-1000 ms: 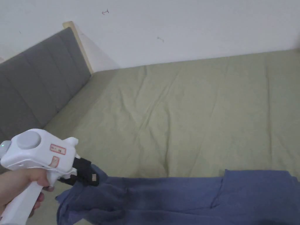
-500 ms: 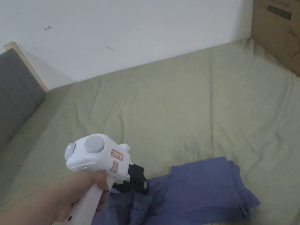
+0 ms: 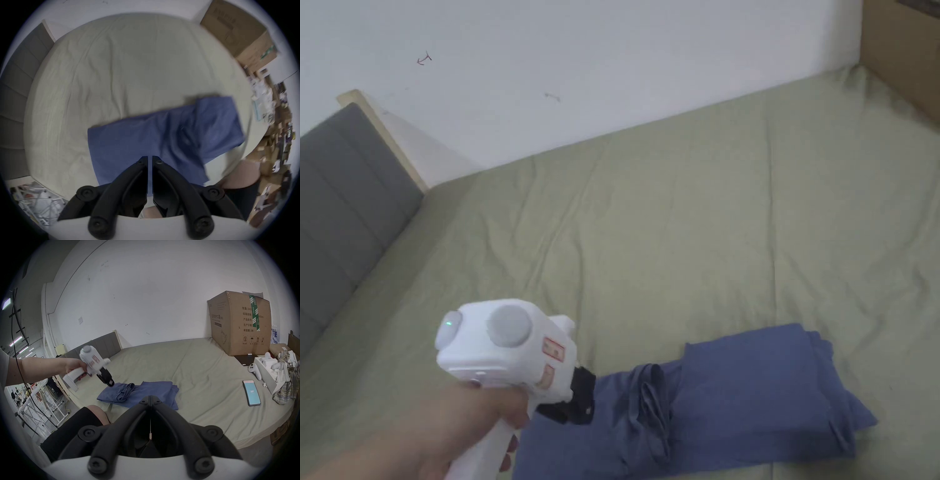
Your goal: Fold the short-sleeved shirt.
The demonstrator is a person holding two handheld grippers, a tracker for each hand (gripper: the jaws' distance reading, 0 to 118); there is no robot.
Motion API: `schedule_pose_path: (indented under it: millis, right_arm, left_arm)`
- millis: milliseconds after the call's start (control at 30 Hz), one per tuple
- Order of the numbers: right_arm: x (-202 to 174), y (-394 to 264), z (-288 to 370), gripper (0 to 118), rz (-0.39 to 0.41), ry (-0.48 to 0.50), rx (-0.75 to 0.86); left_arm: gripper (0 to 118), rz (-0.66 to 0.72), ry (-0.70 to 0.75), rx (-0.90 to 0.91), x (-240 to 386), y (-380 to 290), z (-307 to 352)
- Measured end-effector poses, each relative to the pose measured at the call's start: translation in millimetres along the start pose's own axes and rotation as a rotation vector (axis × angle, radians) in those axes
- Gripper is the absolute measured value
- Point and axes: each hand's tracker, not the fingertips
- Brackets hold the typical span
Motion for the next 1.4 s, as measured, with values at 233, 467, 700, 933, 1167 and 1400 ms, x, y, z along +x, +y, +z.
schedule_pose_path:
  millis: [233, 467, 700, 933, 1167, 1400]
  right_arm:
    - [-7.2, 2.1, 7.0, 0, 0.027, -0.029, -0.018]
    - [-16.7, 9.7, 13.6, 0, 0.044, -0.039, -0.015]
    - [-38.2, 4.5, -8.1, 0, 0.050, 0.004, -0.076]
    - [-59.6, 11.0, -23.3, 0, 0.031, 0.076, -0.144]
    - [-77.9, 27.5, -40.8, 0, 0.085, 0.069, -0.133]
    - [-98.8, 28.6, -50.2, 0, 0.136, 0.094, -0.152]
  left_arm:
    - [5, -0.065, -0.182, 0.027, 77.5, 12.1, -39.5]
    - [5, -0.065, -0.553, 0.290, 42.6, -12.5, 37.8]
    - [46, 0.103, -0.222, 0.273, -108.0, -81.4, 16.9]
    - [109, 0.516, -0.602, 0.347, -210.3, -115.3, -48.5]
    - [104, 0.478, -0.831, 0.350, -183.2, -90.2, -83.0]
    - [6, 0.372, -0.714, 0.327, -167.6, -85.4, -64.5]
